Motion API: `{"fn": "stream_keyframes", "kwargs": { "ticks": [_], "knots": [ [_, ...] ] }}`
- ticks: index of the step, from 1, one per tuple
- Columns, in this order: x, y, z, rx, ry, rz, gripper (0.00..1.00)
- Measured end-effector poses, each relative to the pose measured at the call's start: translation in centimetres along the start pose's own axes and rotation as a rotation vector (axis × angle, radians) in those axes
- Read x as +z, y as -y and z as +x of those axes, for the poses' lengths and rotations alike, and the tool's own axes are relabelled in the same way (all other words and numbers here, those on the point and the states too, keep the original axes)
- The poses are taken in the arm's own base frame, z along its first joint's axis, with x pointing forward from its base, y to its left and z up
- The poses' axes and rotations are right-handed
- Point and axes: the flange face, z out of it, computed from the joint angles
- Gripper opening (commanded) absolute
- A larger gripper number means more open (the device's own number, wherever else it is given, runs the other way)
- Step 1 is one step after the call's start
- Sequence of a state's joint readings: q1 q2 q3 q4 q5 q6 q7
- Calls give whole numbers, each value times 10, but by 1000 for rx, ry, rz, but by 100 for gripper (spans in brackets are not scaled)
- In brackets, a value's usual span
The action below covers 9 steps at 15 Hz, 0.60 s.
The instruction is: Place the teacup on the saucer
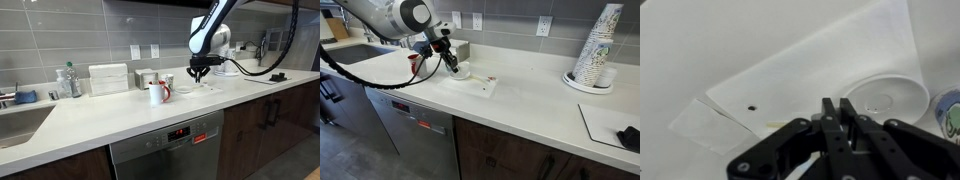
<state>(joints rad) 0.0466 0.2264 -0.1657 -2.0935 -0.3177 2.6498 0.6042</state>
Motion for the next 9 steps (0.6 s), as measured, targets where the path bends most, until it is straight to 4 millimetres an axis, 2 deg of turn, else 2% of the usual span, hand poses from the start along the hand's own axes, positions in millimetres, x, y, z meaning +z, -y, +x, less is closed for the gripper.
{"fn": "stream_keyframes", "kwargs": {
  "ticks": [5, 9],
  "knots": [
    [-9, 21, 8, -113, 17, 93, 3],
    [-6, 32, 17, -164, 49, 162, 3]
  ]
}}
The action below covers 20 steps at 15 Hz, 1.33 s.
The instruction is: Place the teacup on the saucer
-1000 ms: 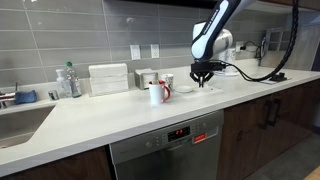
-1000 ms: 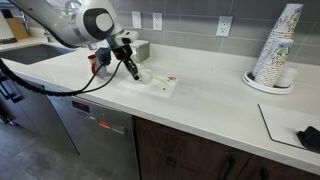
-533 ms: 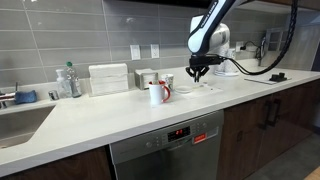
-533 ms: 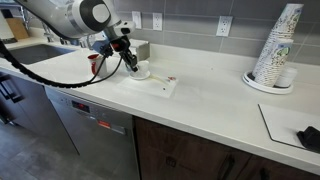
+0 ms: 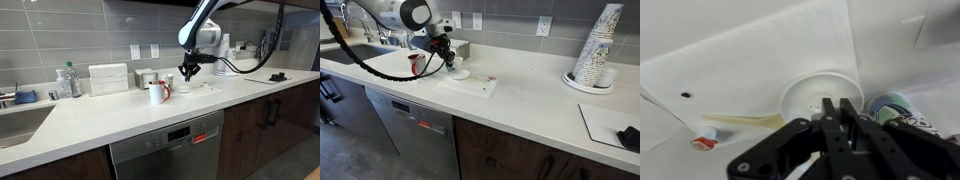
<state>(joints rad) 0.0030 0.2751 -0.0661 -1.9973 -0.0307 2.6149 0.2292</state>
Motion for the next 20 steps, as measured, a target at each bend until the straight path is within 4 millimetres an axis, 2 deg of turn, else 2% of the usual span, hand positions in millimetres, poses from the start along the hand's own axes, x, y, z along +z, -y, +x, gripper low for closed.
{"fn": "stream_keyframes", "kwargs": {
  "ticks": [7, 13, 20],
  "knots": [
    [26, -8, 17, 3, 11, -8, 3],
    [47, -5, 18, -7, 29, -13, 3],
    [51, 1, 17, -47, 31, -6, 3]
  ]
}}
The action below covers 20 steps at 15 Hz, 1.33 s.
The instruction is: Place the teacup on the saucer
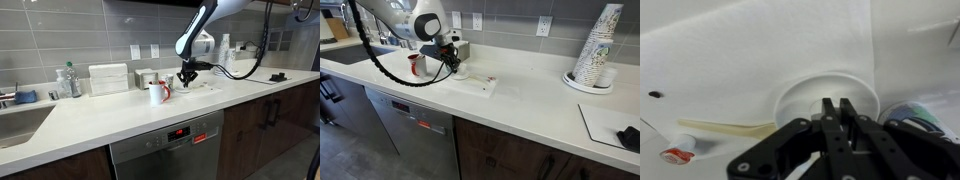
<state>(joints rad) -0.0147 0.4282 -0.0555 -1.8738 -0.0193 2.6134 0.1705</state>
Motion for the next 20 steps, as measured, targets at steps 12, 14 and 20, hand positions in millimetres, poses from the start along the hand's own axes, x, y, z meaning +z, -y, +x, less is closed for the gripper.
{"fn": "stream_keyframes", "kwargs": {
  "ticks": [12, 14, 20],
  "knots": [
    [11, 6, 0, -15, 2, 3, 3],
    [11, 6, 0, -16, 2, 3, 3],
    [11, 6, 0, -23, 1, -2, 3]
  ]
}}
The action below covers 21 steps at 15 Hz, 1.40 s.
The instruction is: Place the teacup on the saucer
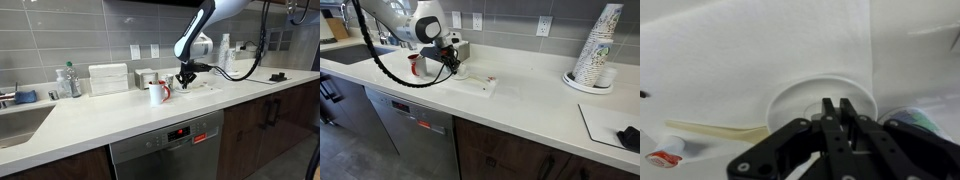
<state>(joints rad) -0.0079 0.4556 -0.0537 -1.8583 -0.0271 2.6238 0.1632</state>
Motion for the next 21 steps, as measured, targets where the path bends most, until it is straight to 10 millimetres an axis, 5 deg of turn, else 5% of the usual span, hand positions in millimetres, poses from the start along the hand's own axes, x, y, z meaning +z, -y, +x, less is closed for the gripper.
{"fn": "stream_keyframes", "kwargs": {
  "ticks": [21],
  "knots": [
    [-2, 1, -14, -38, 0, -33, 3]
  ]
}}
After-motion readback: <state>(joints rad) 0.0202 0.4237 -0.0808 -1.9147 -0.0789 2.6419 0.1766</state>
